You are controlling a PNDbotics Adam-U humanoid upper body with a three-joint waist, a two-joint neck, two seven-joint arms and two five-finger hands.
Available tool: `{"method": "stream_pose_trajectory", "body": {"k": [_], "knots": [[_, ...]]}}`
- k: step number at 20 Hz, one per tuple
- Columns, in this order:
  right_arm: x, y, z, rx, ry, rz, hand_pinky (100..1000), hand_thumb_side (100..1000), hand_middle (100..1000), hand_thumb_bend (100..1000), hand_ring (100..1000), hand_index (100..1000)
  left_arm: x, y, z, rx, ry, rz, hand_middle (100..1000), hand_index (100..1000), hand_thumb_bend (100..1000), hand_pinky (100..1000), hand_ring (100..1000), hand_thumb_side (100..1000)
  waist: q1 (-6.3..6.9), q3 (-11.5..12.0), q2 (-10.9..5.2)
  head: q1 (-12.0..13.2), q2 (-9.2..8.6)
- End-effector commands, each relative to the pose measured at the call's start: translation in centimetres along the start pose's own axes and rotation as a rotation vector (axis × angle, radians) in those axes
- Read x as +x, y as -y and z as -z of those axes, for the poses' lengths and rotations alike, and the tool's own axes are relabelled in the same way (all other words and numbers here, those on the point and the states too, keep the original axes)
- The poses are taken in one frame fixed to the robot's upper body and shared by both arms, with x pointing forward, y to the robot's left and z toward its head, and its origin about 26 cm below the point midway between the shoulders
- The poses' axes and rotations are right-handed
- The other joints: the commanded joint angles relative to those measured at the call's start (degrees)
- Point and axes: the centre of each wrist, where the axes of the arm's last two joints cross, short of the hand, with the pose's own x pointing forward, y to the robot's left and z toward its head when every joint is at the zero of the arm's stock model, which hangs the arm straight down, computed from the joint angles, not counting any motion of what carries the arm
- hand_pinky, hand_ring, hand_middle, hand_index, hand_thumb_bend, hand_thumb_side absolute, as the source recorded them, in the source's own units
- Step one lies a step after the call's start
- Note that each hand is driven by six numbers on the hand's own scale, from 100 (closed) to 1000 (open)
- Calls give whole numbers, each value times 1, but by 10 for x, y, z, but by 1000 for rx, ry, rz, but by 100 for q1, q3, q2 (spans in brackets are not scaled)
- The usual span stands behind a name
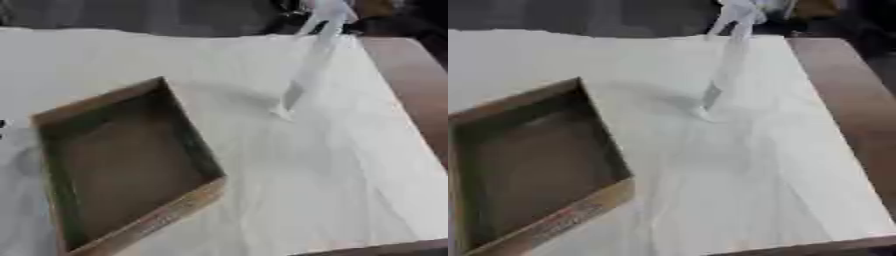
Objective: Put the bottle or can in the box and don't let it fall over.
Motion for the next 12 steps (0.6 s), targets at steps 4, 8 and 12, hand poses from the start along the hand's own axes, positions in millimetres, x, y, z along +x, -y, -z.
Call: {"method": "stream_pose_trajectory", "body": {"k": [4, 8, 12], "knots": [[6, 49, 11, -22, -34, -86, 1000, 544, 1000, 100, 1000, 968, 6, -2, 3, -21, 16, 4, 914, 933, 241, 673, 472, 800, -42, 145, -146, -231, 17], [-3, 56, 18, -3, -46, -105, 1000, 571, 1000, 100, 1000, 978, 5, -1, 3, -27, 13, 2, 915, 933, 239, 673, 472, 799, -52, 252, -151, -347, 10], [-12, 55, 24, 44, -51, -112, 1000, 581, 1000, 100, 1000, 985, 5, -1, 3, -33, 12, 2, 915, 933, 237, 672, 470, 800, -70, 328, -148, -459, -4]]}}
